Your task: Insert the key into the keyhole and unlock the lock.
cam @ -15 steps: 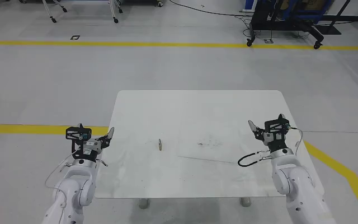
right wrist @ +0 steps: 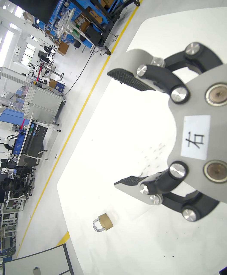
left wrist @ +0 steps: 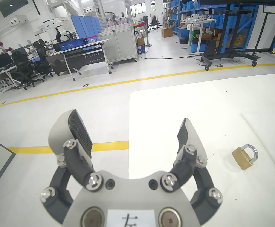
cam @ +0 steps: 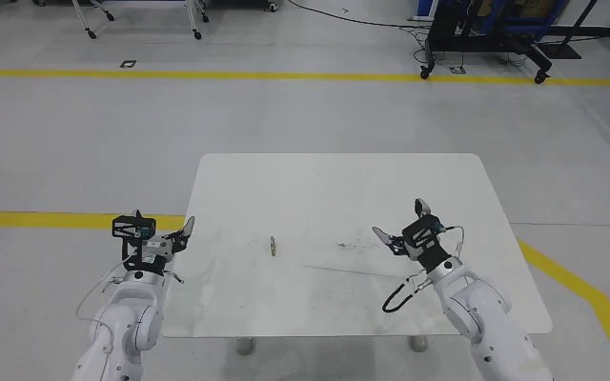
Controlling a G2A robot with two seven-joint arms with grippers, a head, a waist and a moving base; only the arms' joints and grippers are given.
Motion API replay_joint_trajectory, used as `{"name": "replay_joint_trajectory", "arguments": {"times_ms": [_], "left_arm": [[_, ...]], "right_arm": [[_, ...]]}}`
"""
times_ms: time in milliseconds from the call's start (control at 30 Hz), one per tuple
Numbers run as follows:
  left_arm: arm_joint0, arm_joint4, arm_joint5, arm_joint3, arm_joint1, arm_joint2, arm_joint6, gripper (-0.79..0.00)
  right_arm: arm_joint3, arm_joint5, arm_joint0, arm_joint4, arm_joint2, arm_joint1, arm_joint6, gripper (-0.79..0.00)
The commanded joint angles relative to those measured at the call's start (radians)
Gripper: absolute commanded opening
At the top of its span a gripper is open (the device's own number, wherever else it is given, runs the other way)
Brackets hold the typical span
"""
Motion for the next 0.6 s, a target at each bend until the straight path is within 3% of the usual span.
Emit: {"name": "replay_joint_trajectory", "arguments": {"times_ms": [0,200,467,567], "left_arm": [[0.000,0.000,0.000,0.000,0.000,0.000,0.000,0.000],[0.000,0.000,0.000,0.000,0.000,0.000,0.000,0.000],[0.000,0.000,0.000,0.000,0.000,0.000,0.000,0.000],[0.000,0.000,0.000,0.000,0.000,0.000,0.000,0.000]], "right_arm": [[0.000,0.000,0.000,0.000,0.000,0.000,0.000,0.000],[0.010,-0.016,0.018,-0.010,-0.016,0.000,0.031,0.000],[0.325,-0.724,0.384,0.096,-0.183,0.009,0.231,0.000],[0.435,-0.737,0.507,0.097,-0.308,0.005,0.318,0.000]]}}
